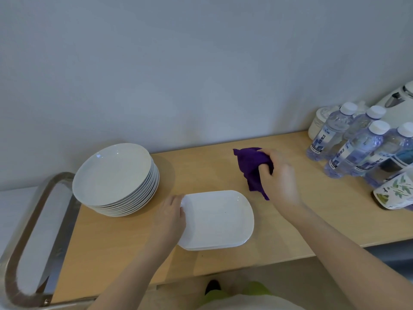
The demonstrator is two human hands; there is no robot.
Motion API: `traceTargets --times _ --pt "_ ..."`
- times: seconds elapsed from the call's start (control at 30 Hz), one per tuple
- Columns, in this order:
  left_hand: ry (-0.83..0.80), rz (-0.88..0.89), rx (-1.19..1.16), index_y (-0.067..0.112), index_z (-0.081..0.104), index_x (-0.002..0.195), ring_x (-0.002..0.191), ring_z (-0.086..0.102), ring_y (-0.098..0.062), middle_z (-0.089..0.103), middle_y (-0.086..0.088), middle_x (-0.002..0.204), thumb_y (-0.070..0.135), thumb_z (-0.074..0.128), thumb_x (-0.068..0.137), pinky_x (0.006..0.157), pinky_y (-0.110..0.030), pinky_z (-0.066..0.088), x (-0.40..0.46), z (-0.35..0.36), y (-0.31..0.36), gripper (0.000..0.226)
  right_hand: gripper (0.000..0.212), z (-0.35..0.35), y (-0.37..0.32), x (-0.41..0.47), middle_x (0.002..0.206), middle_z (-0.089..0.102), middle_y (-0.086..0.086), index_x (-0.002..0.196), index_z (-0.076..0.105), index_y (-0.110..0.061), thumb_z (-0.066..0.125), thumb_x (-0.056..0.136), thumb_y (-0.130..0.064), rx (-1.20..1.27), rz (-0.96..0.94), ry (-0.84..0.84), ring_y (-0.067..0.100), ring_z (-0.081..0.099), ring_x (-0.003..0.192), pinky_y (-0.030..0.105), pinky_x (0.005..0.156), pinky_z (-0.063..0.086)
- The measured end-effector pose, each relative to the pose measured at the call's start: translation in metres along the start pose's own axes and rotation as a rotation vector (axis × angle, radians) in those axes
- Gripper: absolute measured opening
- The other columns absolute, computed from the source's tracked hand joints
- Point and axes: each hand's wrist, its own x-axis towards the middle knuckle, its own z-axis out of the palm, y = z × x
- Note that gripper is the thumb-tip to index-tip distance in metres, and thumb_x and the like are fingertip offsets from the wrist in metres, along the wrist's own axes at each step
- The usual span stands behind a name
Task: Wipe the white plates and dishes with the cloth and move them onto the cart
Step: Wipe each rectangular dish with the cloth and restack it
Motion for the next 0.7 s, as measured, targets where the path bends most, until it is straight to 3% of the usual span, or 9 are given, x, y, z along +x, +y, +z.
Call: traceTargets --times 0.13,0.3,0.37,0.47,0.57,0.7 --pt "-0.023 -0.015 -0.093 0.01 0.053 0.131 0.113 0.05 -0.018 0.054 -0.003 0.127 0.004 0.042 0.093 0.083 -0.019 0.033 0.002 -0.001 -0.005 0.039 0.039 0.003 -0.035 -0.01 0.102 0.063 -0.003 0.112 0.061 -0.018 0.043 0.081 -0.003 0.048 -0.108 -0.073 0.017 0.059 0.096 0.027 0.081 0.047" --pt "-0.055 0.002 -0.158 0.013 0.059 0.124 0.105 0.054 -0.014 0.059 0.0 0.118 0.004 0.044 0.093 0.076 -0.014 0.033 0.008 -0.005 -0.01 0.035 0.04 0.042 -0.041 -0.05 0.103 0.058 0.007 0.117 0.062 -0.011 0.053 0.08 0.004 -0.152 -0.181 -0.264 0.022 0.052 0.098 0.017 0.078 0.033" --pt "-0.07 0.023 -0.198 0.012 0.061 0.121 0.102 0.054 -0.012 0.06 0.0 0.116 0.002 0.046 0.092 0.073 -0.011 0.033 0.009 -0.008 -0.012 0.035 0.04 0.059 -0.038 -0.068 0.106 0.056 0.005 0.12 0.061 -0.013 0.052 0.083 -0.001 -0.192 -0.161 -0.351 0.02 0.049 0.099 0.02 0.085 0.036" --pt "-0.076 0.024 -0.224 0.009 0.061 0.123 0.11 0.056 -0.018 0.061 -0.005 0.119 -0.002 0.047 0.092 0.083 -0.015 0.034 0.01 -0.012 -0.016 0.035 0.048 0.083 -0.032 -0.086 0.119 0.052 0.001 0.13 0.052 -0.019 0.052 0.082 -0.018 -0.405 -0.201 -0.424 0.021 0.047 0.106 0.034 0.094 0.038" --pt "-0.074 0.005 -0.232 0.009 0.061 0.123 0.111 0.055 -0.019 0.061 -0.005 0.121 -0.004 0.044 0.092 0.084 -0.012 0.033 0.01 -0.014 -0.016 0.038 0.06 0.101 -0.029 -0.096 0.138 0.039 0.003 0.139 0.038 -0.021 0.049 0.081 -0.033 -0.517 -0.179 -0.518 0.024 0.04 0.122 0.037 0.107 0.028" --pt "-0.073 -0.06 -0.273 0.011 0.064 0.121 0.112 0.056 -0.018 0.063 -0.005 0.123 -0.005 0.044 0.092 0.088 -0.015 0.036 0.013 -0.015 -0.016 0.039 0.06 0.117 -0.027 -0.099 0.143 0.036 0.002 0.143 0.033 -0.02 0.042 0.086 -0.039 -0.583 -0.189 -0.584 0.021 0.035 0.129 0.04 0.114 0.016"
